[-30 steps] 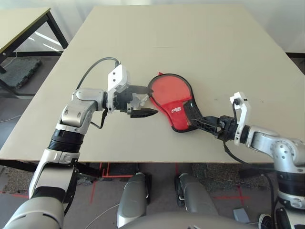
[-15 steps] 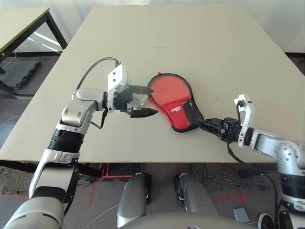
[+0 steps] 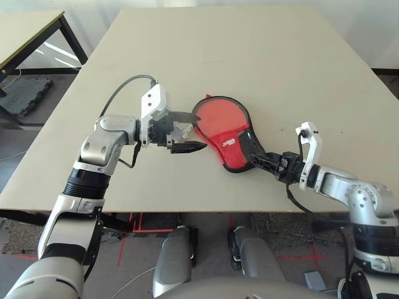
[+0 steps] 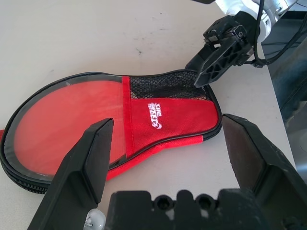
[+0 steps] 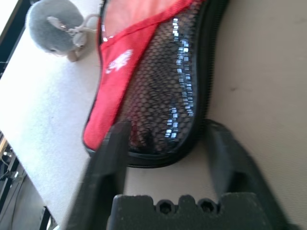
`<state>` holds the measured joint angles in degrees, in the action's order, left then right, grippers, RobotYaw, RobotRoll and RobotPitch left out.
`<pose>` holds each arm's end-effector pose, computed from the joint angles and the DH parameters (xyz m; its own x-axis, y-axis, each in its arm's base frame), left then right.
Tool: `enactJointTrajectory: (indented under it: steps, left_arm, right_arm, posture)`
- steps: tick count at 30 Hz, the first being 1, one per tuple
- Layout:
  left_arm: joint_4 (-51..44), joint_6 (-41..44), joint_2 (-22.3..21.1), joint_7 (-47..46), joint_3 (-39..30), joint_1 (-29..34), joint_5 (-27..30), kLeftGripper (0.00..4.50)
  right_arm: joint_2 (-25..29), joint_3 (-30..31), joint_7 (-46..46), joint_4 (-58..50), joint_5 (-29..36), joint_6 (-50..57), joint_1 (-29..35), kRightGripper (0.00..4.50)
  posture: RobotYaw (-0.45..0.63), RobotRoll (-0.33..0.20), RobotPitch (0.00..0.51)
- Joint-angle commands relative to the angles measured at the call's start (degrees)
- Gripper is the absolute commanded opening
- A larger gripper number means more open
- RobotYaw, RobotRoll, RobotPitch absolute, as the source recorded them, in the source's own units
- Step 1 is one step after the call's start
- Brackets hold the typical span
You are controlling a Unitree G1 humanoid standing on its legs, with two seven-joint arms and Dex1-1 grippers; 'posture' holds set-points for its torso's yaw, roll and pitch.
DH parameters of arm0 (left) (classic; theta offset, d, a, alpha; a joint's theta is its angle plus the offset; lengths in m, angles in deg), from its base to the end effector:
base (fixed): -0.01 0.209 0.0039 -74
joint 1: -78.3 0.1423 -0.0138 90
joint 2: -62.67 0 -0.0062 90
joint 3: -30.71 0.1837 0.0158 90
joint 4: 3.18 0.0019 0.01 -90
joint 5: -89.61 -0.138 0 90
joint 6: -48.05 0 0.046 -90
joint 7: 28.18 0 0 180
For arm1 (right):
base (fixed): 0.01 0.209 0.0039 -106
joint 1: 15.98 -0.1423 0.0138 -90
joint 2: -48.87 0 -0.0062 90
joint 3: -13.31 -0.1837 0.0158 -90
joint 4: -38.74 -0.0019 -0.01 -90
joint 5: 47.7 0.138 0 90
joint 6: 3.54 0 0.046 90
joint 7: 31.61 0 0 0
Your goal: Store the ping-pong paddle in its case and zip it.
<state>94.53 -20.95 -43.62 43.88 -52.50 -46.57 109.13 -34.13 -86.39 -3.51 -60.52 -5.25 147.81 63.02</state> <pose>0.2989 0.2062 0.1734 0.2243 -0.9445 -0.2400 0.9715 0.1972 0.1318 0.2222 -0.2176 0.0950 0.6397 0.6802 -0.3578 -0.4459 0.7076 0.5481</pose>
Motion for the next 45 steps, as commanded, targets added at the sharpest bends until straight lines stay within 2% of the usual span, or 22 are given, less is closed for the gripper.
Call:
enactJointTrajectory:
  steps: [1, 4, 6, 12, 20, 27, 45]
  left_arm:
    - [-0.6, 0.2, -0.1, -0.1, 0.1, 0.4, 0.4, 4.5]
    - [-0.3, 0.1, -0.1, -0.1, 0.1, 0.2, 0.3, 4.5]
    - [-0.2, 0.0, -0.1, 0.0, 0.2, 0.1, 0.3, 4.5]
    - [0.0, 0.0, -0.1, 0.0, 0.2, -0.1, 0.2, 4.5]
    - [0.6, -0.4, -0.3, 0.2, 0.2, -0.1, 0.0, 4.5]
    - [1.2, -0.7, 0.1, 0.5, 0.7, -0.5, -0.2, 4.5]
    - [2.4, -1.5, -0.5, 2.1, 1.2, -1.4, -0.3, 4.5]
  right_arm:
    - [-1.0, 0.7, -0.8, 1.7, -0.1, 1.5, 0.4, 1.67]
    - [-1.4, 0.2, -1.2, 2.4, 0.1, 1.7, 0.2, 0.5]
    - [-1.8, -0.4, -1.3, 2.8, 0.4, 1.9, 0.2, 0.01]
    - [-3.2, -2.7, -1.2, 3.6, 2.2, 3.0, 1.6, 0.01]
    - [-0.7, -5.6, 0.4, 0.6, 6.9, 7.2, 4.0, 0.01]
    - [3.8, -6.1, 4.1, -3.8, 11.6, 11.3, 9.8, 0.01]
    - [12.6, -6.3, 10.8, -7.4, 15.2, 11.1, 19.7, 0.01]
  posture:
    - [0.11, 0.0, 0.119]
    - [0.11, 0.0, 0.117]
    - [0.1, 0.0, 0.116]
    - [0.1, 0.0, 0.116]
    - [0.09, 0.0, 0.118]
    - [0.08, 0.0, 0.12]
    - [0.06, 0.0, 0.122]
